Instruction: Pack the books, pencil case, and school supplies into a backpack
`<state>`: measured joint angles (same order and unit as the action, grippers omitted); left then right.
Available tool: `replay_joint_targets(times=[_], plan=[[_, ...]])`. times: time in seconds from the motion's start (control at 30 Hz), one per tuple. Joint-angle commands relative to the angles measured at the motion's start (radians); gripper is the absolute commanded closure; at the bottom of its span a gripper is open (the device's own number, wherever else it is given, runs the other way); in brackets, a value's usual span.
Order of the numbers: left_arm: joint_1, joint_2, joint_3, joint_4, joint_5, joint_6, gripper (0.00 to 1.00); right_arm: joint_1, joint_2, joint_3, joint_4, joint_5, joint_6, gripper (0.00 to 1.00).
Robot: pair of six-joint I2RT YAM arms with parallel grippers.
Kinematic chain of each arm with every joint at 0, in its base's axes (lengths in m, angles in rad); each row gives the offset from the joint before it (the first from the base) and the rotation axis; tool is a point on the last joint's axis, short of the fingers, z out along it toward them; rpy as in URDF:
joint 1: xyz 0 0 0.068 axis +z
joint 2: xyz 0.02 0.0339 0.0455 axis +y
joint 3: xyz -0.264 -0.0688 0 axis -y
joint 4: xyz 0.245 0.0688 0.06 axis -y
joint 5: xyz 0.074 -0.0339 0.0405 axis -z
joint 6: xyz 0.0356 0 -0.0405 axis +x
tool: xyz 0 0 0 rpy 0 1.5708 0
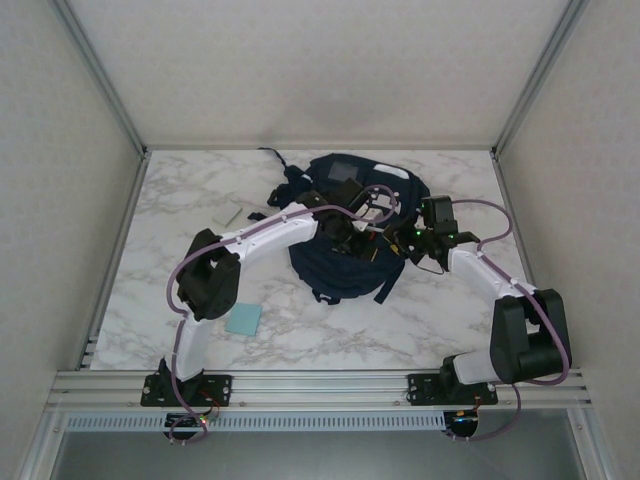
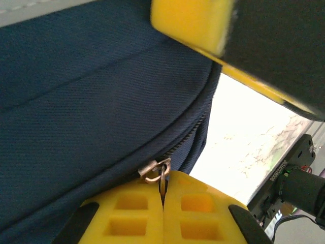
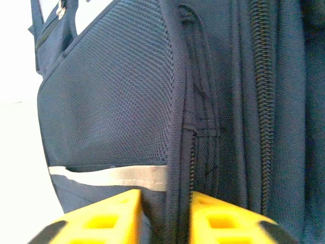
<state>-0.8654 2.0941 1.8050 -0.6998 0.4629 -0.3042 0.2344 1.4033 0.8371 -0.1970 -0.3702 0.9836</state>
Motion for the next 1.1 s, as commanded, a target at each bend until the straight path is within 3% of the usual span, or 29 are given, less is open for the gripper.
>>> replay_joint_targets(times=[0.0, 0.07, 0.2, 0.37, 0.63, 0.73, 0.93, 1.0, 1.07], plan=[[-0.037, -0.004, 0.041, 0.037, 0.07, 0.003, 1.0, 0.009, -0.01, -0.013, 0.065, -0.038, 0.025, 0.99], [-0.037, -0.009, 0.038, 0.016, 0.051, 0.021, 1.0, 0.01, 0.001, 0.009, 0.034, -0.037, -0.029, 1.0], [-0.022, -0.024, 0.035, -0.122, -0.05, 0.126, 1.0, 0.011, 0.013, 0.106, -0.167, 0.044, -0.282, 1.0], [0.058, -0.073, -0.06, -0.216, -0.149, 0.184, 1.0, 0.0, 0.011, 0.17, -0.33, 0.142, -0.503, 1.0], [0.201, -0.128, -0.159, -0.258, -0.334, 0.218, 1.0, -0.017, 0.031, 0.179, -0.363, 0.205, -0.666, 1.0], [0.225, -0.137, -0.16, -0.265, -0.39, 0.242, 1.0, -0.019, 0.064, 0.206, -0.369, 0.282, -0.734, 1.0], [0.228, -0.155, -0.169, -0.279, -0.657, 0.287, 1.0, -0.035, 0.129, 0.284, -0.375, 0.485, -0.856, 1.0], [0.23, -0.179, -0.187, -0.265, -0.649, 0.291, 1.0, -0.044, 0.143, 0.313, -0.366, 0.544, -0.887, 1.0], [0.229, -0.202, -0.202, -0.247, -0.548, 0.301, 1.0, -0.067, 0.18, 0.373, -0.378, 0.594, -0.891, 1.0]])
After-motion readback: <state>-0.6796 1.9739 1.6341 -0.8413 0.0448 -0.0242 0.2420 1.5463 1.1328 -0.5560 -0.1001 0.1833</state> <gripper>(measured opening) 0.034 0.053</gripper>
